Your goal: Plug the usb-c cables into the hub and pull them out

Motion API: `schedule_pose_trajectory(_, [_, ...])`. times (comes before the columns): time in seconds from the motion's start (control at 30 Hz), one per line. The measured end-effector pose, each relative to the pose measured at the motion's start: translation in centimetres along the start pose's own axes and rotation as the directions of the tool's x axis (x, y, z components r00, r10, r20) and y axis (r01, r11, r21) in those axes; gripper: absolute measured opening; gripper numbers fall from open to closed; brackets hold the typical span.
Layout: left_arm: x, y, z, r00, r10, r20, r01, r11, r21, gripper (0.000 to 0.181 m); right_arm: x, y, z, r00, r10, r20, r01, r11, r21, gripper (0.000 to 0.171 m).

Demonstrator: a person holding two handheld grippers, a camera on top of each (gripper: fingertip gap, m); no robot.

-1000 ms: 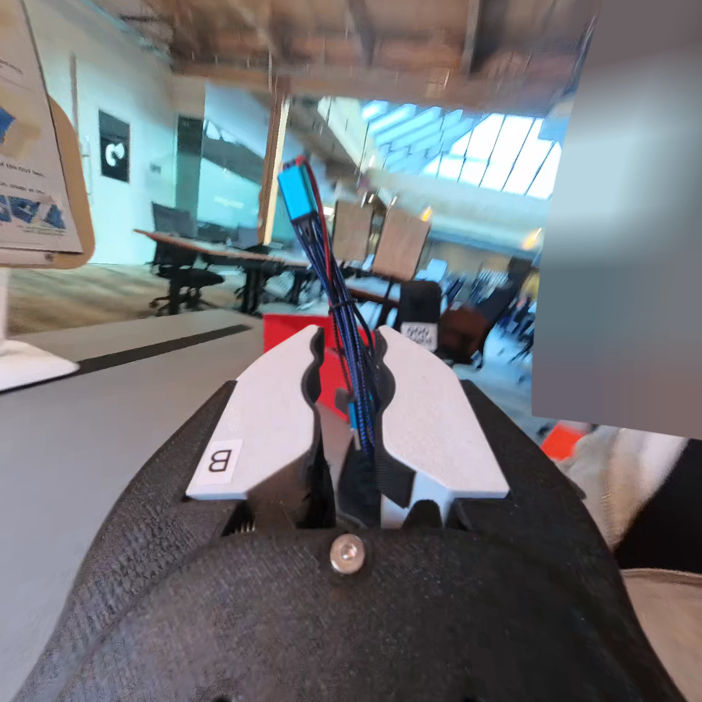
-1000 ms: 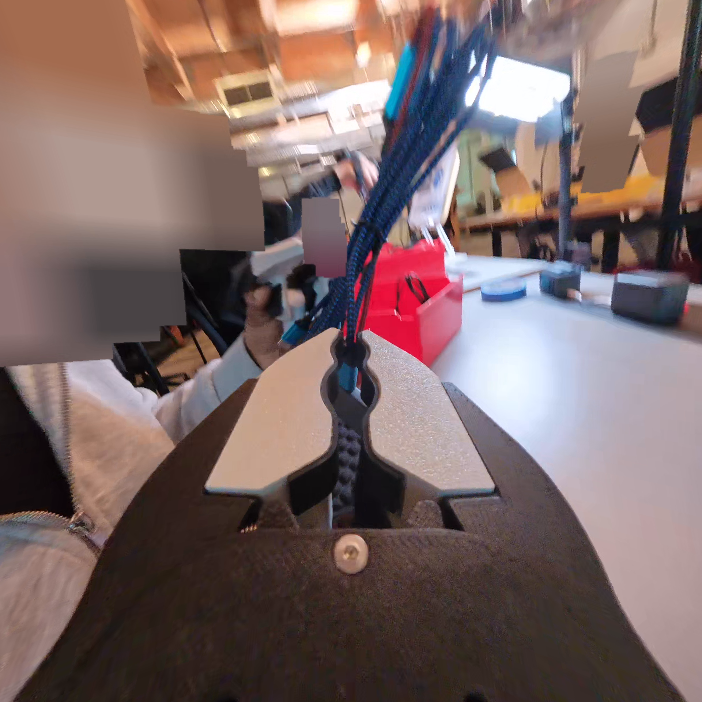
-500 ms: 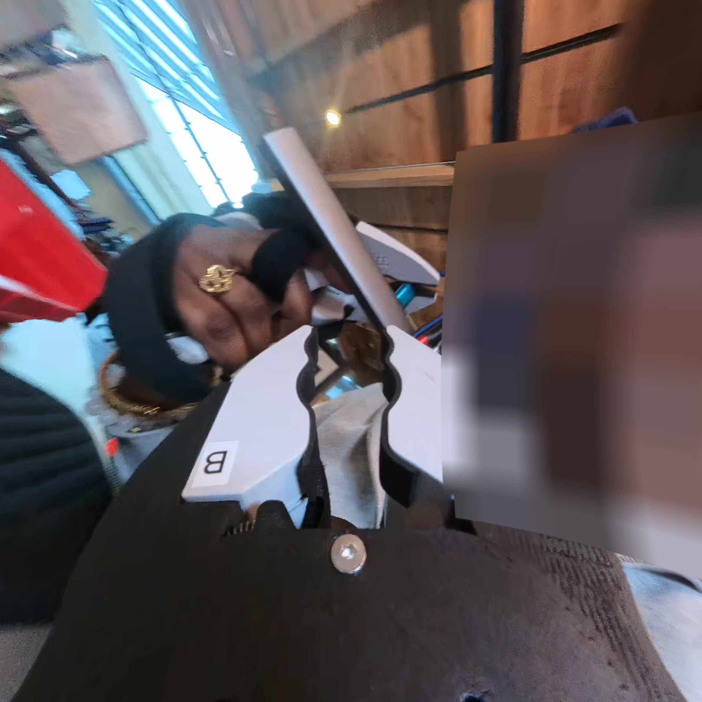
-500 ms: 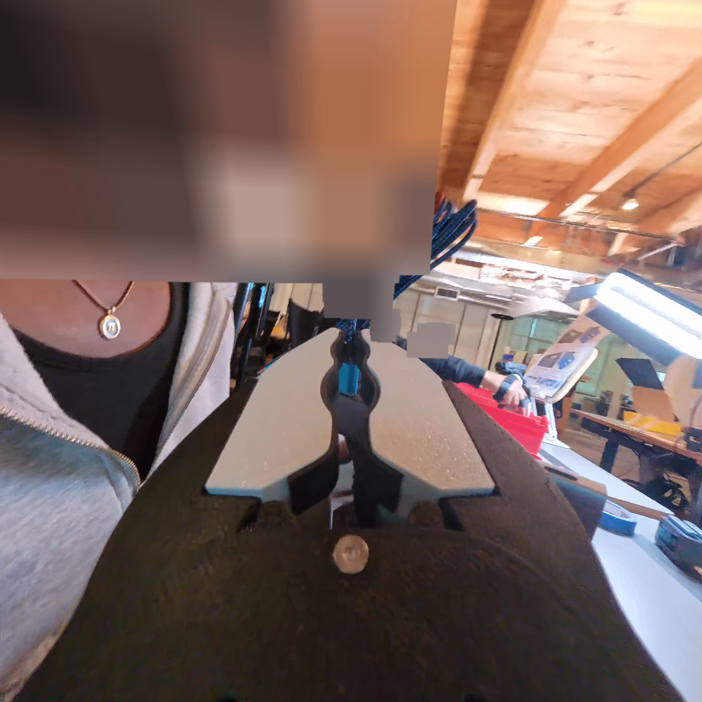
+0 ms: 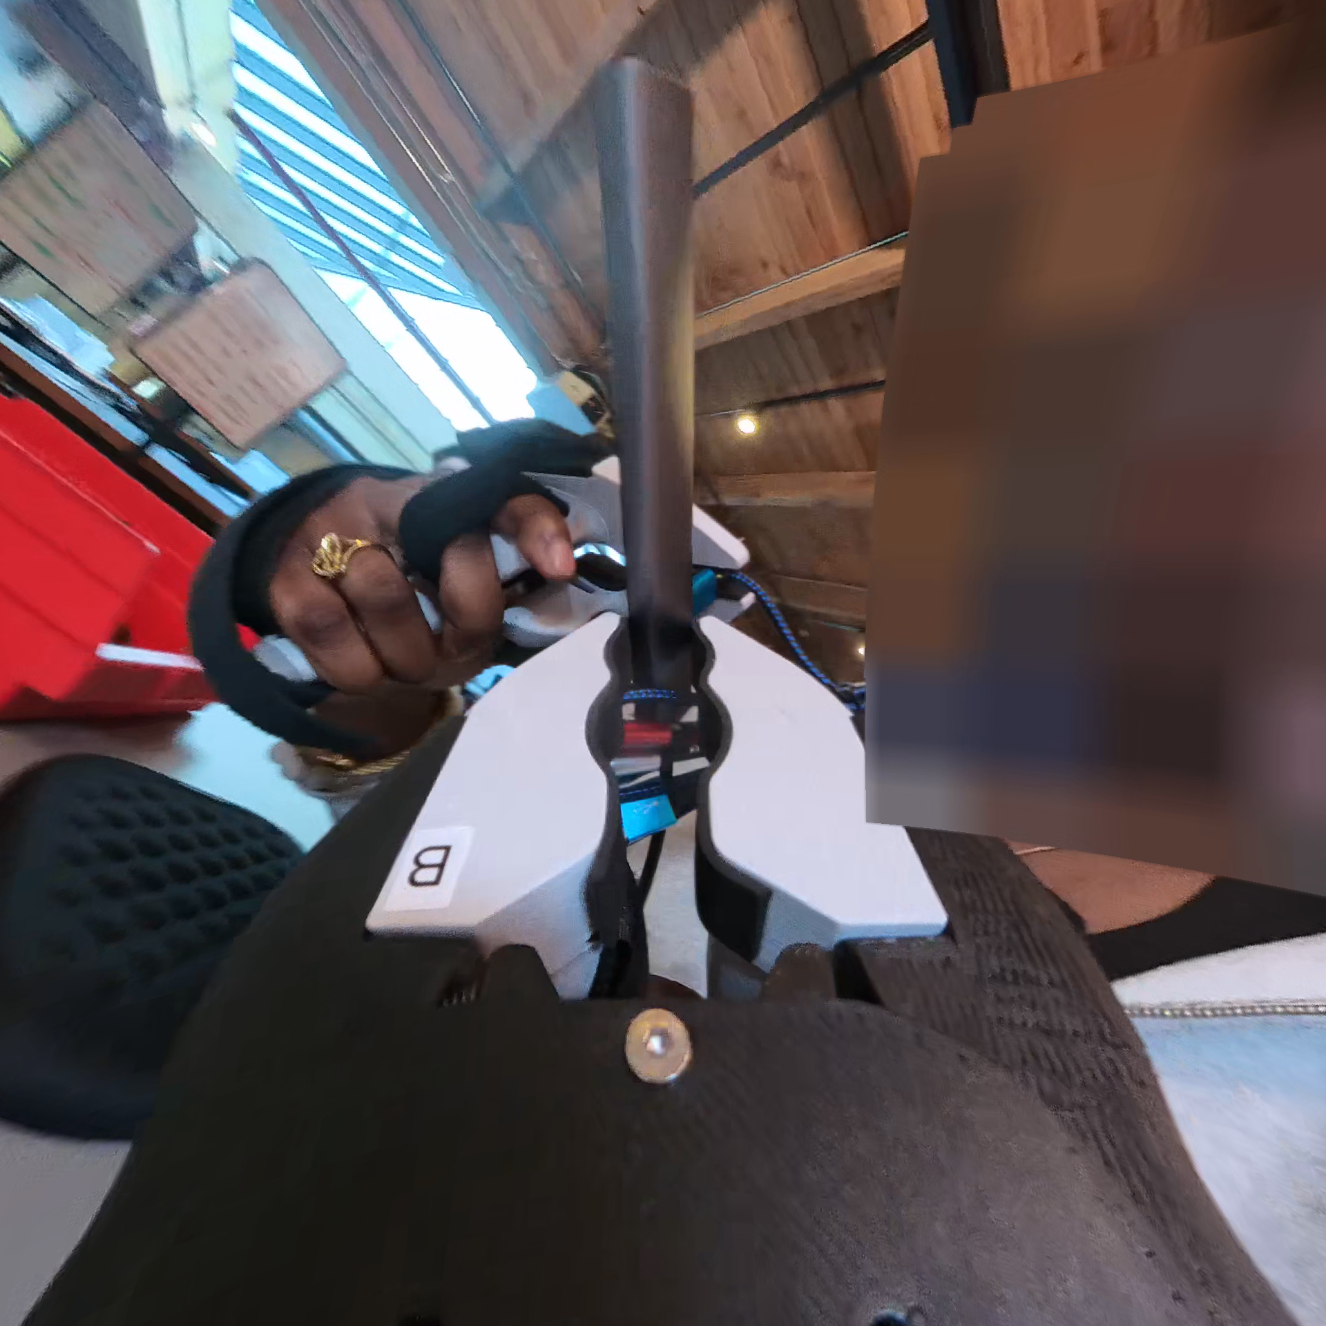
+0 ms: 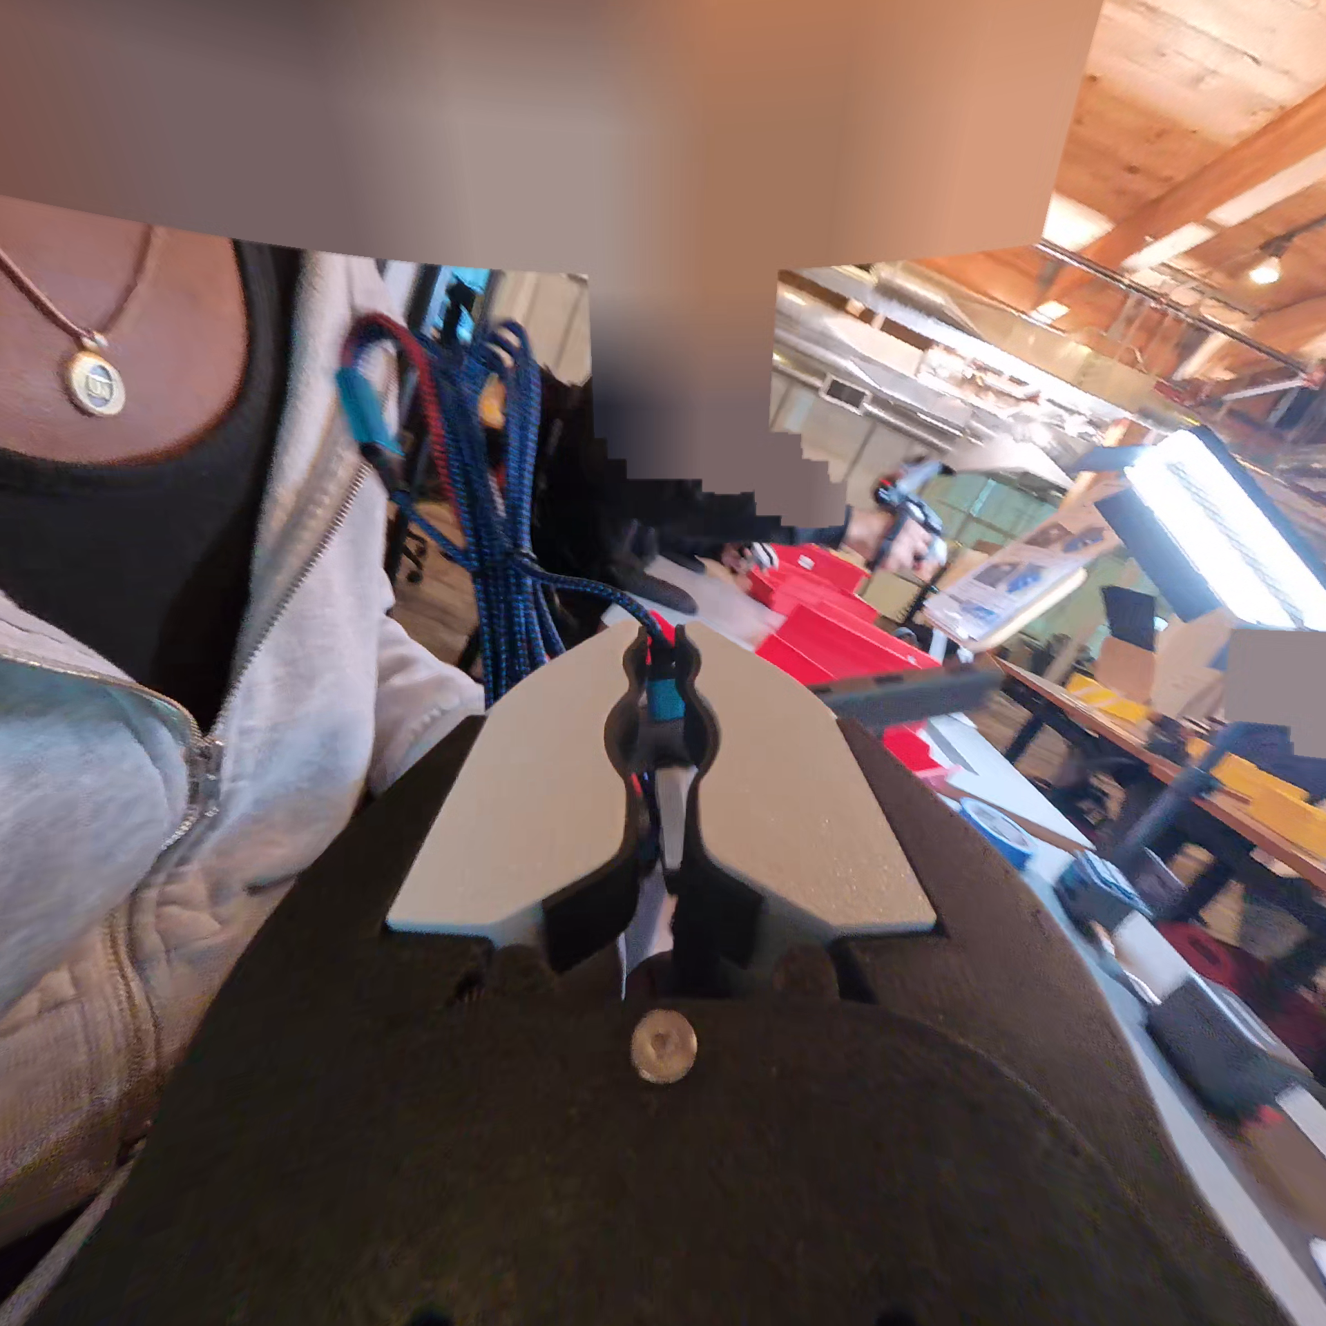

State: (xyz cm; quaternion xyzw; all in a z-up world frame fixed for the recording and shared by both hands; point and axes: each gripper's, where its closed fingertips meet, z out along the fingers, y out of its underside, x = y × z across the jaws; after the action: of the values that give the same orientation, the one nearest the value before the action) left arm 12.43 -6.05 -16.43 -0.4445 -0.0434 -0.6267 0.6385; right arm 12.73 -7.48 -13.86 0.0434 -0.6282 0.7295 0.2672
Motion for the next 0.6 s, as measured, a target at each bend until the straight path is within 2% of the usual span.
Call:
schedule_pose_trajectory(0.03, [0.1, -0.4, -0.4, 0.998, 0.049, 0.030, -0.049, 0.999, 0.000, 0.014, 0.4, 0.3, -0.2, 0.999, -0.013, -0.035, 0.012, 0.999, -0.037, 0.007])
schedule_pose_trajectory(0.1, [0.0, -1.3, -1.3, 0.975, 0.176, 0.135, -0.174, 0.984, -0.022, 0.012, 1.4, 0.9, -1.2, 0.994, -0.026, -0.107, 0.013, 0.992, -0.122, 0.008])
schedule_pose_trajectory(0.17, [-0.1, -2.1, -2.3, 0.913, 0.322, 0.252, -0.311, 0.947, -0.083, 0.011, 2.5, 1.2, -2.8, 0.981, -0.006, -0.192, -0.031, 0.981, -0.192, 0.010])
schedule_pose_trajectory(0.3, [-0.9, -3.7, -4.7, 0.691, 0.557, 0.462, -0.489, 0.830, -0.269, 0.011, 4.9, 0.9, -7.5, 0.914, -0.034, -0.405, -0.111, 0.938, -0.329, 0.018])
schedule_pose_trajectory(0.43, [-2.0, -4.0, -6.8, 0.469, 0.698, 0.542, -0.526, 0.713, -0.463, 0.011, 6.1, -1.5, -12.1, 0.788, -0.228, -0.572, -0.100, 0.869, -0.484, 0.024])
schedule_pose_trajectory(0.5, [-2.7, -3.6, -7.2, 0.378, 0.761, 0.527, -0.539, 0.644, -0.544, 0.011, 4.9, -2.9, -11.8, 0.795, -0.230, -0.561, -0.097, 0.865, -0.492, 0.024])
schedule_pose_trajectory(0.6, [-3.3, -1.8, -6.7, 0.397, 0.802, 0.446, -0.536, 0.597, -0.597, 0.011, 2.0, -1.4, -8.2, 0.903, -0.087, -0.420, -0.153, 0.849, -0.506, 0.029])
